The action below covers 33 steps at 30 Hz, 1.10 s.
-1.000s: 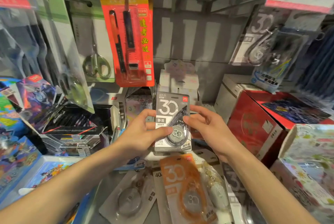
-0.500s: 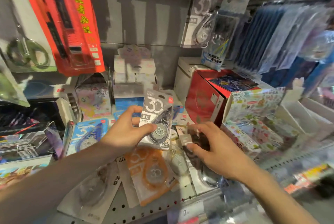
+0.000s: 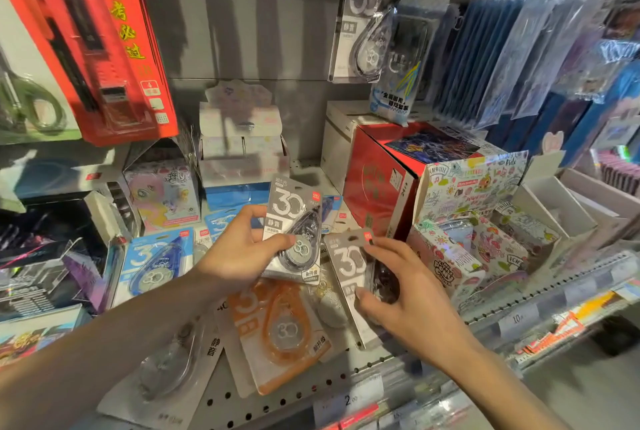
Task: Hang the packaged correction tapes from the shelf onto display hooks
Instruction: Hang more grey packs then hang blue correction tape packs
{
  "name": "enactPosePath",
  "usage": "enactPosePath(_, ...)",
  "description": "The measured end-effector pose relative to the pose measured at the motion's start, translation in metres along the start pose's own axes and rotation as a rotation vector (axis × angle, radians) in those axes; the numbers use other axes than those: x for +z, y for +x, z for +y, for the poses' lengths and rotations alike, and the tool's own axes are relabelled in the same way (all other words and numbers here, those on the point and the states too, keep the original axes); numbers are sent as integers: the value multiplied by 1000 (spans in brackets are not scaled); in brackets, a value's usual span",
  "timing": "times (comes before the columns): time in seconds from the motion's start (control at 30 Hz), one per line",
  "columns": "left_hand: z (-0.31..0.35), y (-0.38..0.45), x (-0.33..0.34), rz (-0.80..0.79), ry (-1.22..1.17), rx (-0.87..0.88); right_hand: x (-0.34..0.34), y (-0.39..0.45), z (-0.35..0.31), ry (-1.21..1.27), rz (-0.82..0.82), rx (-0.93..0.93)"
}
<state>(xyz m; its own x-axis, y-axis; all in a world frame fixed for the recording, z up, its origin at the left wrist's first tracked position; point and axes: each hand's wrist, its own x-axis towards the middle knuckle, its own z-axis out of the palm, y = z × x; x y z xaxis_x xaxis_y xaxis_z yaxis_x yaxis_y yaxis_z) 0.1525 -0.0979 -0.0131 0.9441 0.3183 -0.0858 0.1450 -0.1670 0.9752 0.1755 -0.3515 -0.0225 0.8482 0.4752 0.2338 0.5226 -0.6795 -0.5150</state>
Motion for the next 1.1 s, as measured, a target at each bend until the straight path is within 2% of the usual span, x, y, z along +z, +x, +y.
enactPosePath(0.13, 4, 1, 4, -45, -65, -29, 1, 23, -12, 131, 68, -49)
enactPosePath(0.53, 1, 6, 9, -70, -103, -16, 11, 50, -22, 201, 22, -154)
enactPosePath(0.73, 1, 9, -4, -45, -136, 36, 0, 48, -9, 317, -61, 25)
enactPosePath(0.83, 4, 5, -10, -64, -159, 87, 0, 51, -9, 479, -102, 111)
enactPosePath(0.97, 13, -6, -22, -102, -152, 193, -2, 55, -17, 705, -140, 139)
enactPosePath(1.1, 22, -20, -39, -45, -112, 289, -10, 54, -32, 864, -167, 113)
